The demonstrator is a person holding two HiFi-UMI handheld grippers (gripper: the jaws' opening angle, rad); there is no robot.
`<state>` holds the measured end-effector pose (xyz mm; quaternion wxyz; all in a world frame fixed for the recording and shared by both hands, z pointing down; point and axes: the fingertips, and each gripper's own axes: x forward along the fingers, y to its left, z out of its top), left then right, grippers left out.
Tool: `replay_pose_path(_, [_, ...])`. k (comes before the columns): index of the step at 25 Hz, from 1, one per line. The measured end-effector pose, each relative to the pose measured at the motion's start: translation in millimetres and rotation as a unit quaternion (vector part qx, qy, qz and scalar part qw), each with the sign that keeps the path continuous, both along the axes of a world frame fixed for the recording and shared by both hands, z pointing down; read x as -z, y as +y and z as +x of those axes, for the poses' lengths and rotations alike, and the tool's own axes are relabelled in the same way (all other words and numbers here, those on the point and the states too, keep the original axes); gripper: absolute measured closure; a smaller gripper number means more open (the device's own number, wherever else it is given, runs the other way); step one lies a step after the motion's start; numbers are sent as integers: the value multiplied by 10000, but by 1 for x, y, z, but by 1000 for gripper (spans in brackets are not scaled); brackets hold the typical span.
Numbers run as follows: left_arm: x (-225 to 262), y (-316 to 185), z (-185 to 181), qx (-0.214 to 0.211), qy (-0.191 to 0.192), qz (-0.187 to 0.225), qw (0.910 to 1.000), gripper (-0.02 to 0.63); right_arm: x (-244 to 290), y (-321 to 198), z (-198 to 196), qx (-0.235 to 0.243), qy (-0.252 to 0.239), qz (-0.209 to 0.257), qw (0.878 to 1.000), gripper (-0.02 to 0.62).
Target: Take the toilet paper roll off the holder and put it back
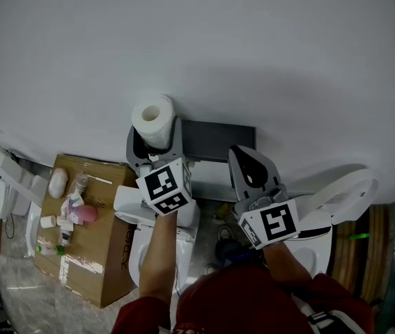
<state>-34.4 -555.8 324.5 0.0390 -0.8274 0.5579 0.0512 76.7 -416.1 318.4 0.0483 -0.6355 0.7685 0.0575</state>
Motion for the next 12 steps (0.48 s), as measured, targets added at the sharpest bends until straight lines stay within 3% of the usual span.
replay_pose_path(12, [-2,0,2,-8,-107,-28,9999,175,0,1,1,10,0,-25,10000,588])
